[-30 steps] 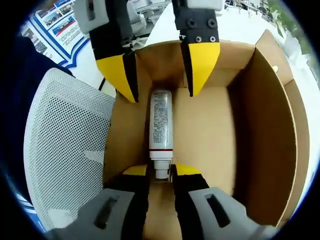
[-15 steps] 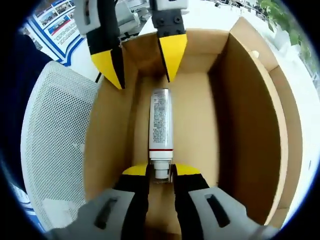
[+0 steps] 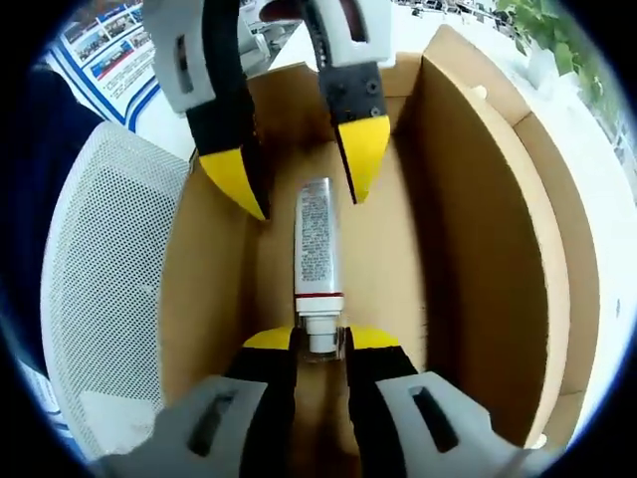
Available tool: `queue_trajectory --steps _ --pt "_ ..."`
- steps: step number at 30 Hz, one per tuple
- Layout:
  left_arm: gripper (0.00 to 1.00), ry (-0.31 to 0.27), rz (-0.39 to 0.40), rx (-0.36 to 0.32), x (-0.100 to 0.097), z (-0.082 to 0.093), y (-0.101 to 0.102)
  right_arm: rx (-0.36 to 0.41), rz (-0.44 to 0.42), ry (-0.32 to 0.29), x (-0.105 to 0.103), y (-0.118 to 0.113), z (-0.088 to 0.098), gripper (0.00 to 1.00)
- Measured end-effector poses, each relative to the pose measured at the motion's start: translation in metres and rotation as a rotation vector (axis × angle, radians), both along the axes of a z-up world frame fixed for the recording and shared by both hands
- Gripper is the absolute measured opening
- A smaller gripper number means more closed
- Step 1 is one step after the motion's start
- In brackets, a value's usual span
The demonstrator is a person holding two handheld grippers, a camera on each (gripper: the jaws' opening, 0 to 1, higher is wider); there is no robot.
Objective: Operate the shoe box by opening the lid, removing the specified soft item, and placing it in the target area until the item is outside and the box remains undamaged.
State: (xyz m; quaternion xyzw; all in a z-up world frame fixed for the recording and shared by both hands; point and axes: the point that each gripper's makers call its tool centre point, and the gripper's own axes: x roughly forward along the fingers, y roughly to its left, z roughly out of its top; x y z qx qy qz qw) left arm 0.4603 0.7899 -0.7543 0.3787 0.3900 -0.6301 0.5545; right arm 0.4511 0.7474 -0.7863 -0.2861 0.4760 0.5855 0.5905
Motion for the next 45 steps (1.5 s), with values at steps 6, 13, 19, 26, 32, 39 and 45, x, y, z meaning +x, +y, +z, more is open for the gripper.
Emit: queue_trajectory --steps 6,13,19,26,32,39,45 --pt "0.27 -0.020 -0.028 0.028 -0.001 -0.016 -0.004 0.029 -0.035 -0.007 0.003 -0.002 0.005 0.19" --pt "0.25 -0.038 -0.044 0.063 0.000 -0.030 -0.003 0.062 -0.072 -0.017 0.005 -0.007 0.010 0.19" --pt "0.20 -0.033 -0.065 0.086 -0.005 -0.038 -0.002 0.078 -0.101 -0.008 0.003 -0.009 0.008 0.19" --pt "0.19 -0.027 -0.051 0.082 -0.003 -0.041 -0.002 0.088 -0.114 -0.002 0.003 -0.008 0.006 0.19" --pt "0.18 0.003 -0.005 -0.015 -0.003 -0.040 -0.008 0.104 -0.132 0.002 0.003 -0.008 0.005 0.20" --pt "0.17 0.011 -0.016 -0.056 -0.002 -0.034 -0.008 0.140 -0.171 0.001 0.004 -0.013 0.008 0.22" --pt "0.17 0.062 0.044 -0.147 0.003 -0.016 -0.010 0.238 -0.238 -0.005 0.014 -0.014 0.027 0.25"
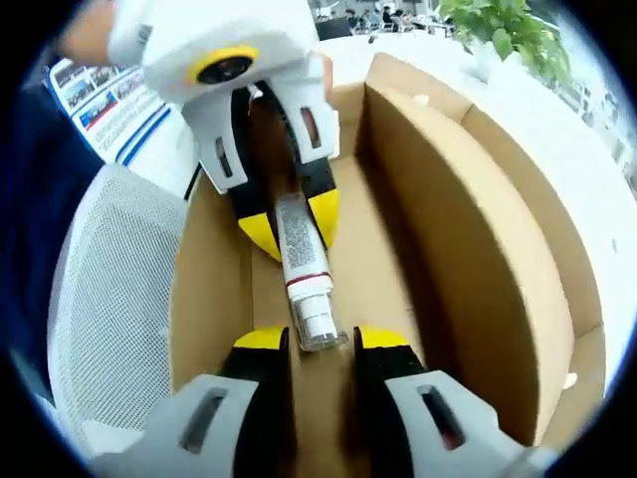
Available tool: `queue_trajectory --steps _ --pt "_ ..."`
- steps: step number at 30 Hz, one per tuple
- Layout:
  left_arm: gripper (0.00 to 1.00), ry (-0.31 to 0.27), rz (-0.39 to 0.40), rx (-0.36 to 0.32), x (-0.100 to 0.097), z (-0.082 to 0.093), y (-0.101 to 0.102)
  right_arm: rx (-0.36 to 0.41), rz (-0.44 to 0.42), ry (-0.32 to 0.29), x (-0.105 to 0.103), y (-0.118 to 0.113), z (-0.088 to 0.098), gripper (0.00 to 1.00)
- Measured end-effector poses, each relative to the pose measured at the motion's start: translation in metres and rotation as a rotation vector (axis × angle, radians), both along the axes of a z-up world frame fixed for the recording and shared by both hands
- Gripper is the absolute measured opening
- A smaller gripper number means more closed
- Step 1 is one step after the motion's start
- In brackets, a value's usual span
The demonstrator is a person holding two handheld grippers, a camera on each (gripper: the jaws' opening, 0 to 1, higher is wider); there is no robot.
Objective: Operate the shoe box by opening the lid, removing the specified soft item, and placing it in the target area until the item is outside and the box remains undamaged.
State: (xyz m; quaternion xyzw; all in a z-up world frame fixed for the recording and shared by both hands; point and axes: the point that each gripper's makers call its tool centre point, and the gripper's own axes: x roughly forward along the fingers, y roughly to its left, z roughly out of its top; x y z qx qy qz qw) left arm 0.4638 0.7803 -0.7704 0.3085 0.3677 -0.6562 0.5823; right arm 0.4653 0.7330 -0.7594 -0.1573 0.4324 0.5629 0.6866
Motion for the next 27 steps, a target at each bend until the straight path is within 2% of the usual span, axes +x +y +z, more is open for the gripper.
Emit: queue_trajectory --steps 1,2,4,5,8,11,17,20,27 --pt "0.17 0.037 0.020 -0.035 -0.002 0.005 -0.003 0.023 -0.010 0.008 0.000 0.001 0.004 0.26" --pt "0.17 0.059 0.036 -0.063 -0.002 0.009 -0.004 0.094 -0.013 0.019 -0.001 0.006 0.015 0.27" --pt "0.17 0.116 0.070 -0.121 -0.003 0.020 -0.007 0.171 -0.066 0.051 0.001 0.011 0.029 0.27" --pt "0.17 0.120 0.073 -0.140 -0.002 0.024 -0.008 0.214 -0.083 0.061 0.003 0.014 0.037 0.27" --pt "0.17 0.144 0.066 -0.190 -0.004 0.036 -0.009 0.273 -0.099 0.078 0.005 0.017 0.049 0.26" --pt "0.17 0.162 0.067 -0.226 -0.004 0.046 -0.012 0.279 -0.087 0.091 0.004 0.017 0.052 0.27" --pt "0.17 0.266 0.091 -0.297 -0.011 0.061 -0.016 0.297 -0.046 0.106 -0.004 0.021 0.058 0.24" --pt "0.17 0.289 0.112 -0.325 -0.010 0.065 -0.018 0.311 -0.042 0.103 -0.004 0.024 0.062 0.23" --pt "0.17 0.346 0.113 -0.341 -0.016 0.067 -0.019 0.323 -0.023 0.112 -0.007 0.026 0.069 0.24"
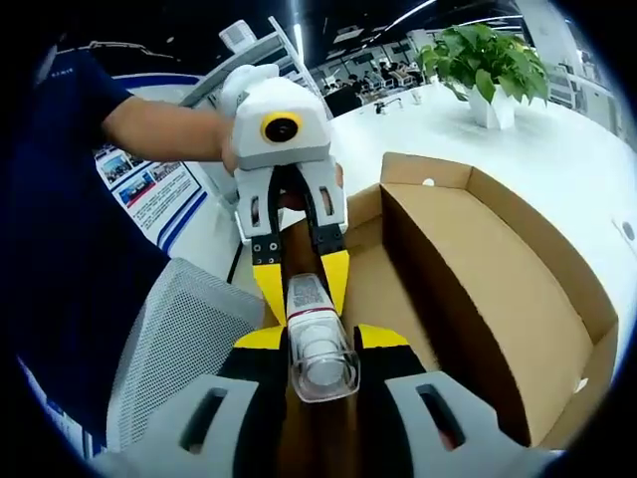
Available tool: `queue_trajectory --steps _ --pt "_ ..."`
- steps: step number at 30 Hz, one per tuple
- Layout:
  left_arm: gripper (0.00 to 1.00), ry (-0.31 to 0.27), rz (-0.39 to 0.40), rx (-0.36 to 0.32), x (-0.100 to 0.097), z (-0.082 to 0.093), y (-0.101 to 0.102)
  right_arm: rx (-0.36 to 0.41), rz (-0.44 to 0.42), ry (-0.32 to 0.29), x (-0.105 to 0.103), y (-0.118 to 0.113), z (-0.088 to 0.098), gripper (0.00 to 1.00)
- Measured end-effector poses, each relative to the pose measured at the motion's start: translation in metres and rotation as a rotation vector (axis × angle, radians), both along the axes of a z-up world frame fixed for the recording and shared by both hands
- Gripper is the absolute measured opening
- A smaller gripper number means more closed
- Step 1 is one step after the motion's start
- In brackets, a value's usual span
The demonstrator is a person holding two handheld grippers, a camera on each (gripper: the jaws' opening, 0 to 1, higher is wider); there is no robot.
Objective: Operate the shoe box by opening the lid, removing the specified soft item, and placing it in the target area until the item is outside and the box remains undamaged.
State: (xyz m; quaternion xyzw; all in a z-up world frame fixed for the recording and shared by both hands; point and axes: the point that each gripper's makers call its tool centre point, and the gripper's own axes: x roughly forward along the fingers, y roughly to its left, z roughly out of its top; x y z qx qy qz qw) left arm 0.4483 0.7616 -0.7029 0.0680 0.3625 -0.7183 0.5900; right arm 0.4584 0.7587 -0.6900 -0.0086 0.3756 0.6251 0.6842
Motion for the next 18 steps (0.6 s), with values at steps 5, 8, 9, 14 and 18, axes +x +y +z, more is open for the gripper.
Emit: queue_trajectory --steps 5,8,9,14,18 --pt "0.17 0.004 -0.003 -0.010 -0.0003 0.0040 -0.0046 0.000 0.008 -0.002 0.0010 0.0032 0.0026 0.24" --pt "0.17 0.017 0.004 -0.013 -0.0002 0.0034 -0.0028 0.003 0.006 0.003 0.0016 0.0030 0.0028 0.24" --pt "0.17 0.022 0.006 -0.015 -0.0003 0.0041 -0.0028 0.005 0.003 0.003 0.0019 0.0031 0.0031 0.25" --pt "0.17 0.027 0.008 -0.016 -0.0012 0.0032 -0.0030 -0.016 0.006 -0.035 0.0033 0.0018 0.0008 0.24" --pt "0.17 0.009 0.004 -0.003 0.0013 0.0005 -0.0014 -0.004 -0.005 -0.024 0.0021 0.0035 0.0019 0.22"
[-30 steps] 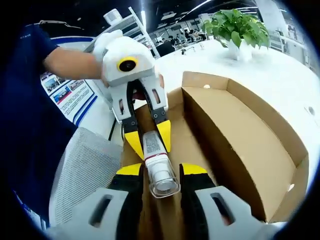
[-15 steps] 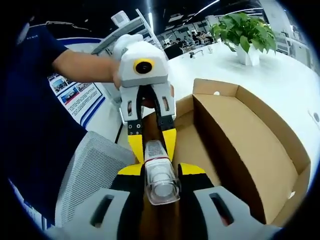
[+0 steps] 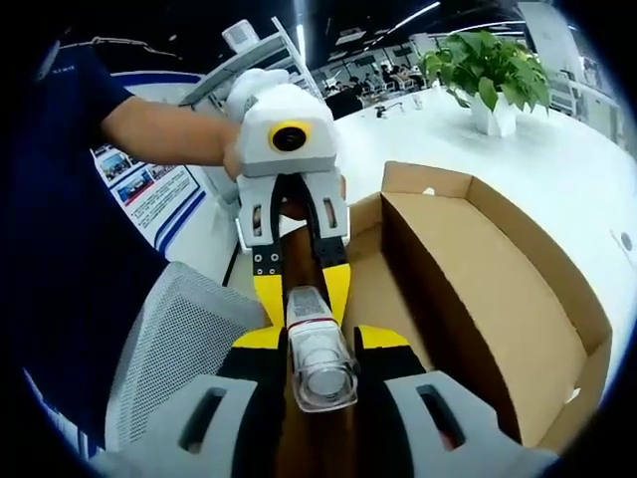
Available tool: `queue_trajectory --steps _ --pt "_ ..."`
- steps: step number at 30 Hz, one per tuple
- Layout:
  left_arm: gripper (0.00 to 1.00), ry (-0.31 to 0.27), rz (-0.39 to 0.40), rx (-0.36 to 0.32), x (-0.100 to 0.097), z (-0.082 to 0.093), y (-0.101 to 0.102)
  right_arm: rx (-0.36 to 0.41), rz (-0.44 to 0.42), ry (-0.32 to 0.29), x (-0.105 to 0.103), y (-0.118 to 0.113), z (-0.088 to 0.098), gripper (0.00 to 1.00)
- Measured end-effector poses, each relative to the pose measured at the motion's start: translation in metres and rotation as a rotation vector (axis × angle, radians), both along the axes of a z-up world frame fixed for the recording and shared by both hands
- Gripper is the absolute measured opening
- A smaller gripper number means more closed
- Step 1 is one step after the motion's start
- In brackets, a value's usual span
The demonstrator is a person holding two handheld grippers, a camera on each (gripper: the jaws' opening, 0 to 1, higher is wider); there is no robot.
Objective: Operate the shoe box by opening the lid, removing the specified soft item, and placing it in the target area until the item is outside and the box remains undamaged.
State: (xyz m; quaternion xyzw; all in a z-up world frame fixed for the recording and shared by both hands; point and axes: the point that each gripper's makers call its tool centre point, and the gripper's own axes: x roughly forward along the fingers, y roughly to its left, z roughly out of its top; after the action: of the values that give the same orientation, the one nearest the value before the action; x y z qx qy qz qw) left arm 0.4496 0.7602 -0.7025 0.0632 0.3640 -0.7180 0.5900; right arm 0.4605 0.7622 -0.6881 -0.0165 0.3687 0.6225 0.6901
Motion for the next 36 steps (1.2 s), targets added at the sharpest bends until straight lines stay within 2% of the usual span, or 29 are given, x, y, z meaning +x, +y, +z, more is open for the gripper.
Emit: queue_trajectory --steps 4,6,13,18,22,26,29,30,32,34,36 --pt "0.18 -0.002 -0.003 0.003 -0.001 0.000 0.000 -0.003 0.016 -0.009 -0.004 0.001 0.003 0.20" --pt "0.19 0.011 0.022 0.002 0.001 0.001 0.000 -0.006 0.010 -0.017 -0.002 0.000 0.004 0.20" --pt "0.22 0.032 0.057 -0.004 0.001 0.002 0.000 -0.005 -0.012 0.012 -0.001 -0.003 0.008 0.19" --pt "0.33 0.007 0.090 0.034 0.005 -0.005 0.006 -0.025 -0.023 0.017 0.002 -0.008 0.008 0.19" --pt "0.30 -0.028 0.103 0.068 0.007 -0.009 0.014 -0.065 -0.036 0.034 0.004 -0.016 0.006 0.19" --pt "0.29 -0.084 0.131 0.099 0.010 -0.007 0.019 -0.147 -0.019 0.012 0.002 -0.026 0.003 0.19" --pt "0.31 -0.154 0.145 0.135 0.011 -0.005 0.025 -0.203 0.002 -0.009 0.001 -0.034 0.003 0.19" --pt "0.31 -0.198 0.153 0.138 0.013 -0.003 0.026 -0.217 0.004 -0.016 0.001 -0.037 0.004 0.19" --pt "0.32 -0.254 0.156 0.197 0.012 -0.004 0.037 -0.243 0.014 -0.035 0.002 -0.042 0.006 0.19" --pt "0.34 -0.293 0.158 0.216 0.011 -0.003 0.043 -0.275 0.019 -0.045 0.003 -0.049 0.008 0.19" --pt "0.34 -0.301 0.161 0.227 0.005 0.000 0.048 -0.309 0.030 -0.073 0.005 -0.056 0.012 0.19"
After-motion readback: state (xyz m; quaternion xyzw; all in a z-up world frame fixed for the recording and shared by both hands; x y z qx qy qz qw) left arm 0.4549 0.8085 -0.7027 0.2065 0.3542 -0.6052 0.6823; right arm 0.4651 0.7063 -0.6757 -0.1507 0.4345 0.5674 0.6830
